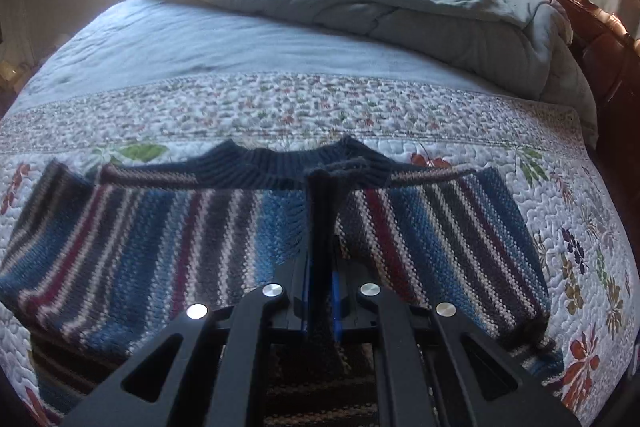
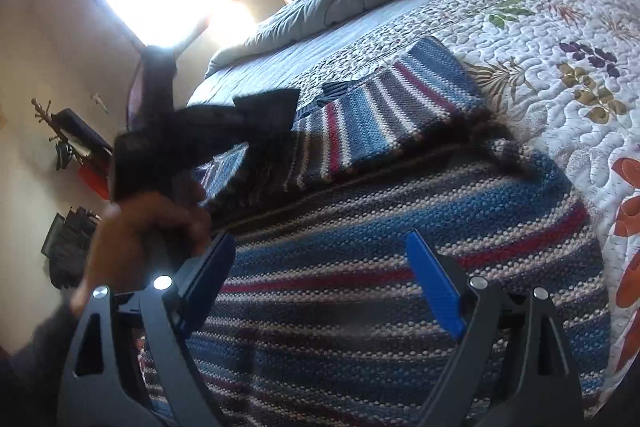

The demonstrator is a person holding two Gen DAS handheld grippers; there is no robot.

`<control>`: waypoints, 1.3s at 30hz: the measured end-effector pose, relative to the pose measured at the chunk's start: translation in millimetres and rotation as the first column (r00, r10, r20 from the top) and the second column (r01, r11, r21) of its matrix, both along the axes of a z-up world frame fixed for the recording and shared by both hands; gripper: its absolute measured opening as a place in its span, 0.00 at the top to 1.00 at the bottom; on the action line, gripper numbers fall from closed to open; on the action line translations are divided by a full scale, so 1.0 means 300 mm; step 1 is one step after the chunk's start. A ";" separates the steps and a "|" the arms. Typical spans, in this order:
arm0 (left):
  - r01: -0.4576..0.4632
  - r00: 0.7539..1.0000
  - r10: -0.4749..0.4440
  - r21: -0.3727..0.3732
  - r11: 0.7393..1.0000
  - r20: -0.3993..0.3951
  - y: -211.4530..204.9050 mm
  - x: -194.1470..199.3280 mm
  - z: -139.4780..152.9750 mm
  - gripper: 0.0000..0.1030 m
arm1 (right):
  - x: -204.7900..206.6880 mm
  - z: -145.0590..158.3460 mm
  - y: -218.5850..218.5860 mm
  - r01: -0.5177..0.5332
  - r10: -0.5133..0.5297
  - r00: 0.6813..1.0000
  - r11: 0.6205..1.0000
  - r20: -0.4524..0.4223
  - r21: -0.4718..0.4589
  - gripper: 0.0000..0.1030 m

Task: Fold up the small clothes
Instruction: 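Fold the lifted side edge inward over the body, open left gripper, then grasp the opposite side edge of the sweater with the right gripper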

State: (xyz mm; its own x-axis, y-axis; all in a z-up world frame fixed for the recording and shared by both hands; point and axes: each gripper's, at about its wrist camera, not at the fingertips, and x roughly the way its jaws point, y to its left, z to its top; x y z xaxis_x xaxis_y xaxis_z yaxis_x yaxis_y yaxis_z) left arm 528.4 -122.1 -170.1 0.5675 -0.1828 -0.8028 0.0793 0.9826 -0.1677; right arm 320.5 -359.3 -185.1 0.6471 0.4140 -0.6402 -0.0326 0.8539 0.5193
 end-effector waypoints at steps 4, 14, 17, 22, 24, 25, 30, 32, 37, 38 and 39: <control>0.050 0.995 -0.057 -0.091 0.995 -0.081 0.006 -0.022 -0.069 0.65 | -0.002 -0.004 -0.026 0.013 -0.013 1.000 1.000 -0.003 -0.003 0.15; 0.035 0.997 -0.016 -0.255 0.966 0.078 0.334 -0.391 0.039 0.09 | 0.041 -0.084 -0.020 -0.053 0.078 0.993 0.966 -0.088 0.252 0.16; 0.013 0.991 0.011 -0.179 0.984 0.130 0.404 -0.518 0.009 0.09 | 0.046 -0.071 -0.009 -0.068 0.105 0.991 0.933 -0.087 0.353 0.19; 0.030 0.982 -0.009 -0.109 0.994 0.190 0.428 -0.620 -0.011 0.04 | 0.197 -0.010 0.025 -0.064 0.121 0.988 0.893 -0.100 0.445 0.41; 0.038 0.982 -0.015 -0.121 0.992 0.187 0.430 -0.611 -0.015 0.04 | 0.302 -0.033 0.045 -0.003 0.092 0.981 0.889 -0.172 0.459 0.41; 0.031 0.983 -0.005 -0.144 0.989 0.181 0.435 -0.605 -0.020 0.04 | 0.340 -0.046 0.051 0.016 0.083 0.977 0.889 -0.195 0.457 0.41; 0.057 0.988 -0.031 -0.172 0.983 0.151 0.455 -0.599 -0.069 0.04 | 0.496 -0.115 0.095 0.101 0.030 0.947 0.918 -0.320 0.384 0.46; 0.059 0.990 -0.031 -0.199 0.978 0.141 0.467 -0.592 -0.074 0.04 | 0.526 -0.146 0.106 0.121 0.014 0.934 0.927 -0.357 0.354 0.46; 0.048 0.993 -0.015 -0.274 0.960 0.119 0.487 -0.580 -0.081 0.04 | 0.571 -0.166 0.122 0.129 -0.005 0.940 0.931 -0.342 0.341 0.49; 0.050 0.992 -0.018 -0.266 0.963 0.122 0.485 -0.581 -0.078 0.04 | 0.583 -0.167 0.126 0.128 -0.008 0.939 0.936 -0.343 0.329 0.54; 0.054 0.992 -0.022 -0.256 0.965 0.127 0.484 -0.584 -0.073 0.04 | 0.597 -0.169 0.133 0.122 -0.006 0.937 0.942 -0.348 0.312 0.64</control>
State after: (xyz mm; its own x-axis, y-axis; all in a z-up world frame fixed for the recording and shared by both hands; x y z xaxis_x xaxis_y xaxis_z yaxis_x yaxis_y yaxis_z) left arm 353.3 23.2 -191.9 0.6472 -0.3978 -0.6503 0.1514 0.9031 -0.4018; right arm 499.7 -319.3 -236.0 0.4483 0.6007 -0.6620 0.2432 0.6306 0.7370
